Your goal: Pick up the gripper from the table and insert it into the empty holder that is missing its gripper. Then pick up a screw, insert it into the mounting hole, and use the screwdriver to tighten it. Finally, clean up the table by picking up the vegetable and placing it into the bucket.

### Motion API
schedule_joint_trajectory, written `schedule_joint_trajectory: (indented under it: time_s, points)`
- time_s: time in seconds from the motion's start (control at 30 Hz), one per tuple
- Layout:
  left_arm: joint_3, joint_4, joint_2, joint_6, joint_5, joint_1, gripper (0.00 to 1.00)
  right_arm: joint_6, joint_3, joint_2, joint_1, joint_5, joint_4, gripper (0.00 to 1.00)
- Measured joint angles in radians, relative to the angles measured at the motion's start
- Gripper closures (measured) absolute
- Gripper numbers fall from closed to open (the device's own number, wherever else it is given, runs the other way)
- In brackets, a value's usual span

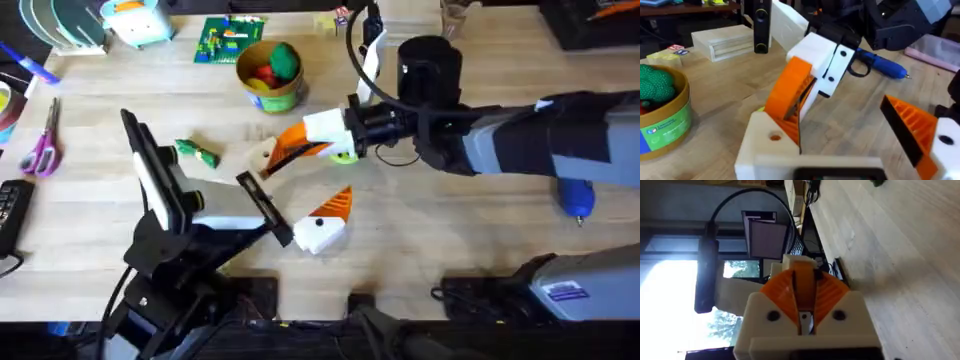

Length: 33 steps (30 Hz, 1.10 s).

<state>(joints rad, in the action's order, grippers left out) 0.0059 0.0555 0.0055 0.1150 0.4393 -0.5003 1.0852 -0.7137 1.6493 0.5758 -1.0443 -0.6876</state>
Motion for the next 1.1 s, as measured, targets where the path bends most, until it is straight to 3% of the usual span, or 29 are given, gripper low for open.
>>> schedule_joint_trajectory:
  time_s: [0.9, 1.1]
  points:
    - [0.000, -0.003, 0.000, -0.013, 0.025, -0.001, 0.008, -0.004, 0.000, 0.000, -0.005, 0.003, 0.014, 0.390]
    - [0.000, -0.004, 0.000, -0.014, 0.079, -0.018, 0.008, -0.004, 0.000, 0.000, -0.023, -0.003, 0.013, 0.351]
